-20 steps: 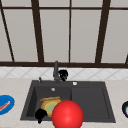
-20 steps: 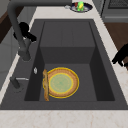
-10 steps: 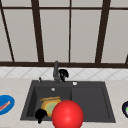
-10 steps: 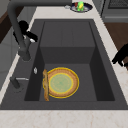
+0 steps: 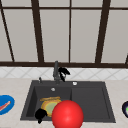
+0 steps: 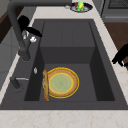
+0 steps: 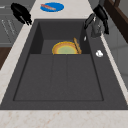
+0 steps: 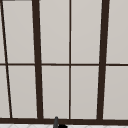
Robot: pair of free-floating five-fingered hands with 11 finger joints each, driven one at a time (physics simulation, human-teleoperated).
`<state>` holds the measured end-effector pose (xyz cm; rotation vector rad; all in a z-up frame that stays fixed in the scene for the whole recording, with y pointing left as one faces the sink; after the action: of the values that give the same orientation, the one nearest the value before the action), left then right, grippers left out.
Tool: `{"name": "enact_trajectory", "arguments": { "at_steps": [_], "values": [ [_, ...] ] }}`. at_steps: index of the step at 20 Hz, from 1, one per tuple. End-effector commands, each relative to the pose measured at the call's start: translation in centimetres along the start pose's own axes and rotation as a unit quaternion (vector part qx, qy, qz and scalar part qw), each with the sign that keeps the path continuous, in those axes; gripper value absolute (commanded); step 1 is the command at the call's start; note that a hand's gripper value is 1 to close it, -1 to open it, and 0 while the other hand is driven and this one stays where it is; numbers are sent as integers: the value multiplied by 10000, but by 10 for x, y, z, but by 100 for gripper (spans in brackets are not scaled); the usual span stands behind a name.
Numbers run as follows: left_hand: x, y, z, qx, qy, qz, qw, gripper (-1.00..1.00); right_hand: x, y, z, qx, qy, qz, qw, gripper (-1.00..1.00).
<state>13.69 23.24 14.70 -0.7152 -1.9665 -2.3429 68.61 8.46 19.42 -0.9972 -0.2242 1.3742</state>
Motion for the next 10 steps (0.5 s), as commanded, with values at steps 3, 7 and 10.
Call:
{"name": "enact_trajectory", "arguments": {
  "at_steps": [3,7,10],
  "values": [
    [0,0,0,0,0,0,10000,0,-12,-25,23,94,-7,-5,10000,-100],
    [0,0,0,0,0,0,10000,0,-26,-29,33,277,-138,-15,9995,-100],
    [0,0,0,0,0,0,10000,0,-39,-29,40,290,-329,-206,9988,-100]
  ]
}}
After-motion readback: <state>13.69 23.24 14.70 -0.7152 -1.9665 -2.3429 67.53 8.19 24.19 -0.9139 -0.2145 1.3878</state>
